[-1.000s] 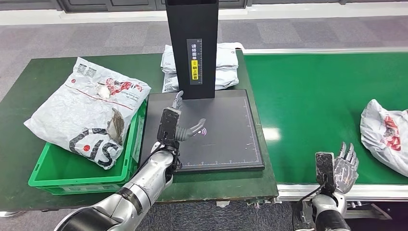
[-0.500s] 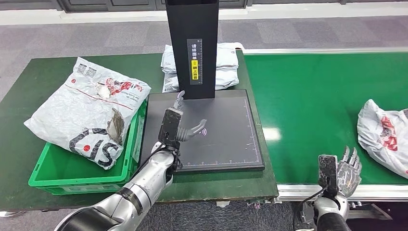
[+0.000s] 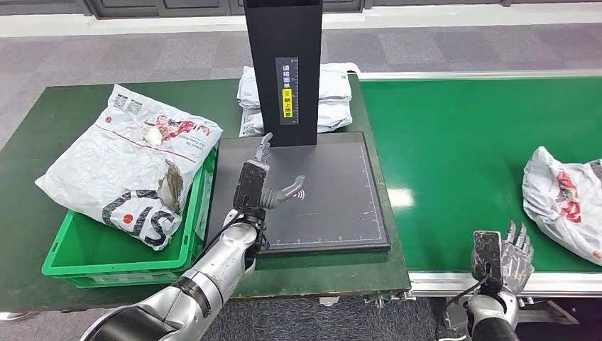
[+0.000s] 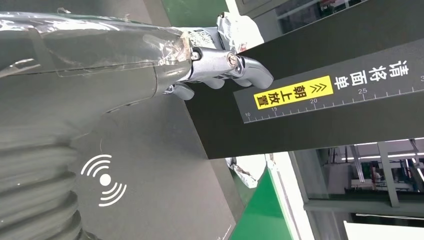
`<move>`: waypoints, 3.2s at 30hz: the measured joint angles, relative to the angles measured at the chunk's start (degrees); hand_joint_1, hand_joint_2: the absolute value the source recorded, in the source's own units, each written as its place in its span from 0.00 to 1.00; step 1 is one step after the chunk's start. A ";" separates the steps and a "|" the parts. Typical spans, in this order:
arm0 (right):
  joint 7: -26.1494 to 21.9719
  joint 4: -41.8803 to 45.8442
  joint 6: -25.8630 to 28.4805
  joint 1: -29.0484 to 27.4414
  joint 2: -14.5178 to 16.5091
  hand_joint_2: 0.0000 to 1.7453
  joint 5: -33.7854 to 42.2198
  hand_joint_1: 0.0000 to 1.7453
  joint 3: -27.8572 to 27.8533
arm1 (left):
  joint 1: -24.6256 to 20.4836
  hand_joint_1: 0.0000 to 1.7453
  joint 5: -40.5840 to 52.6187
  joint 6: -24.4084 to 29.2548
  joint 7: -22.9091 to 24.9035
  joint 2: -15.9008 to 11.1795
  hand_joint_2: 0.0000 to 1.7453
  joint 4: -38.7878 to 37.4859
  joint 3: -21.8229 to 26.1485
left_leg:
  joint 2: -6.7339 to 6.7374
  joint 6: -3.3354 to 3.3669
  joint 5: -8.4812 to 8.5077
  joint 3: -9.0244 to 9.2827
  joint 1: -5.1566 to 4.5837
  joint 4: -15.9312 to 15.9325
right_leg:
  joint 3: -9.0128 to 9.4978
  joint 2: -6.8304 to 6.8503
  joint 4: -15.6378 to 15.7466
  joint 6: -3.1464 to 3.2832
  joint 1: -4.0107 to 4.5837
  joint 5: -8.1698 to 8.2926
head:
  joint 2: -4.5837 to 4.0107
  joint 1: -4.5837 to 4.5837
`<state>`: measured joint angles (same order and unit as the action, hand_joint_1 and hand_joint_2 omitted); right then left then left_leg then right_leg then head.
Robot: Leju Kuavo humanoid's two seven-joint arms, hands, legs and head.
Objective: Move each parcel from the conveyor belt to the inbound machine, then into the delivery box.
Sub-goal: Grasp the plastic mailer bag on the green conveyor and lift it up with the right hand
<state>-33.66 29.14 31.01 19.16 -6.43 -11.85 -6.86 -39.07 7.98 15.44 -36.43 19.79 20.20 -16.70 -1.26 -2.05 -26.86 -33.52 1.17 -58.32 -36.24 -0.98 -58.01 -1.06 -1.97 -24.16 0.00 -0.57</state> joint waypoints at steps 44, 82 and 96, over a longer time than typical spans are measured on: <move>4.75 -2.58 -1.55 4.20 -1.25 1.00 -5.79 0.00 -0.26 | 0.90 0.00 -0.92 1.01 -1.59 0.23 1.00 0.13 0.00 | -0.02 0.01 0.00 -0.03 -0.01 0.00 | 0.01 0.02 0.00 0.00 -0.02 0.00 | 0.00 0.00; 5.22 -4.19 -1.02 5.82 -1.14 1.00 -7.46 0.00 -0.26 | 1.30 0.00 -0.13 1.67 -1.32 0.21 1.00 0.61 0.00 | -0.04 0.01 0.00 -0.05 -0.02 0.00 | 0.00 0.04 0.00 0.00 -0.02 0.00 | 0.00 0.00; 5.18 -4.27 -0.50 6.10 -1.14 1.00 -8.09 0.00 -0.26 | 1.42 0.00 -0.13 2.06 -1.33 0.05 1.00 0.75 0.00 | -0.04 0.02 -0.01 -0.05 -0.02 0.00 | 0.00 0.04 0.00 0.00 -0.02 0.00 | 0.00 0.00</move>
<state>-28.49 24.87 30.52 25.26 -7.56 -19.94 -7.13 -37.65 7.85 17.50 -37.76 19.84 20.95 -16.70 -1.30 -2.03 -26.86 -33.57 1.16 -58.32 -36.24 -0.93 -58.01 -1.06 -1.99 -24.16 0.00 -0.57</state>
